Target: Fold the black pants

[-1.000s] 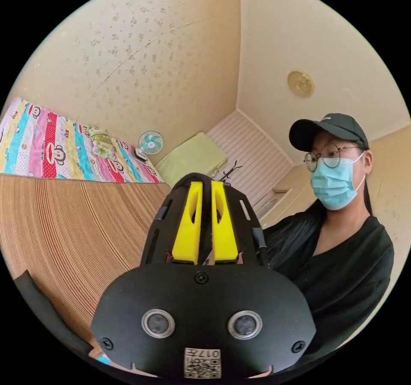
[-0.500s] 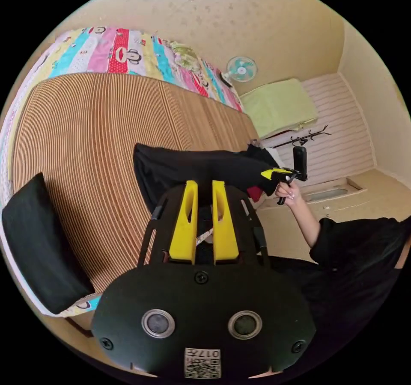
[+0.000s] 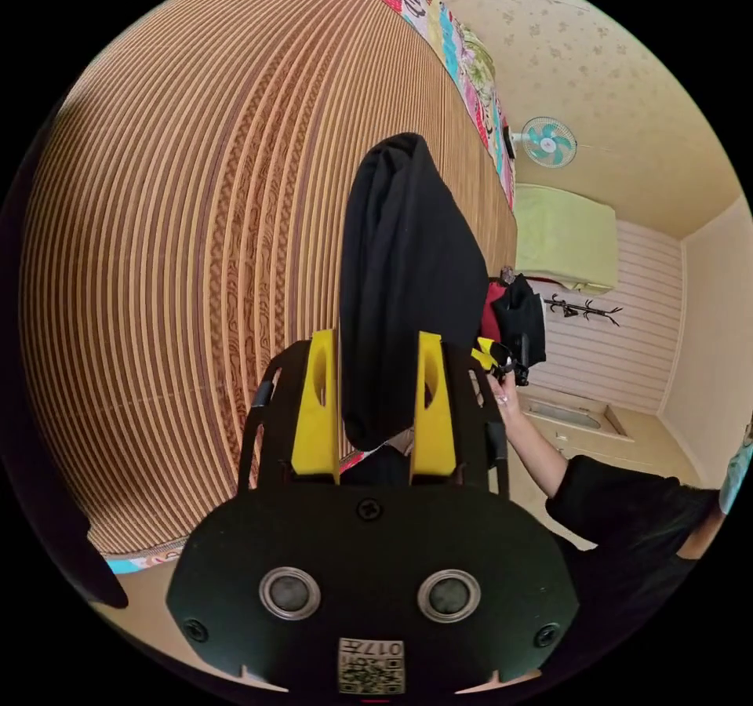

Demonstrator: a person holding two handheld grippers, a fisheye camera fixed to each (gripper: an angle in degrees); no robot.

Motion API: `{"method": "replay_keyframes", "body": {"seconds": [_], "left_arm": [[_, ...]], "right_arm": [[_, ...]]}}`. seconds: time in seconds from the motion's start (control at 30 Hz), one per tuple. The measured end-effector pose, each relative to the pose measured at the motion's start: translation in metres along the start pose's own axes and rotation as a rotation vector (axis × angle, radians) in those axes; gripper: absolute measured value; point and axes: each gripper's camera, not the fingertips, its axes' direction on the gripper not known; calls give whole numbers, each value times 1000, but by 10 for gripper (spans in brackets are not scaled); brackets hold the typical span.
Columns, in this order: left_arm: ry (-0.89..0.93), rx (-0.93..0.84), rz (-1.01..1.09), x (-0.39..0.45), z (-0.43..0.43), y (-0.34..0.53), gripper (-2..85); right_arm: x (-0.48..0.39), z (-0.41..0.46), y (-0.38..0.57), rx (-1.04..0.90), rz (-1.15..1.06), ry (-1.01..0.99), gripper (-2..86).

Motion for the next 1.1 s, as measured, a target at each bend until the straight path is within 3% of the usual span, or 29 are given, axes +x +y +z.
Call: {"method": "replay_keyframes", "body": {"seconds": [0.07,0.13,0.2,0.27,0.4,0.53,0.7,0.83,0.97,1.1], "left_arm": [[-30,-135,52,-12,31,-29,127],[17,-197,64,-20,49,-32,115],[11,-150,48,-28,45,-23,102],[32,-186,11,-38,43,-4,74],[55,-298,37,-26,45,45,67],[122,-378,85,32,59,88,67],[202,-406,246,151,103,78,70],[268,-392,486,284,172,43,73],[317,-362,647,410,268,-5,78],[224,-325,690,477,373,-38,91]], "right_arm": [[-11,49,-7,-152,-69,-11,144],[-31,60,4,-107,-115,85,131],[-42,67,19,-87,-103,109,112],[-35,73,41,-178,-14,-111,82],[-55,54,88,-243,-55,-179,66],[-108,-10,120,-300,-174,-137,57],[-171,-138,135,-269,-337,-27,59],[-223,-285,155,-138,-479,152,66],[-249,-407,164,-3,-482,402,72],[-227,-460,151,38,-454,642,86]]}}
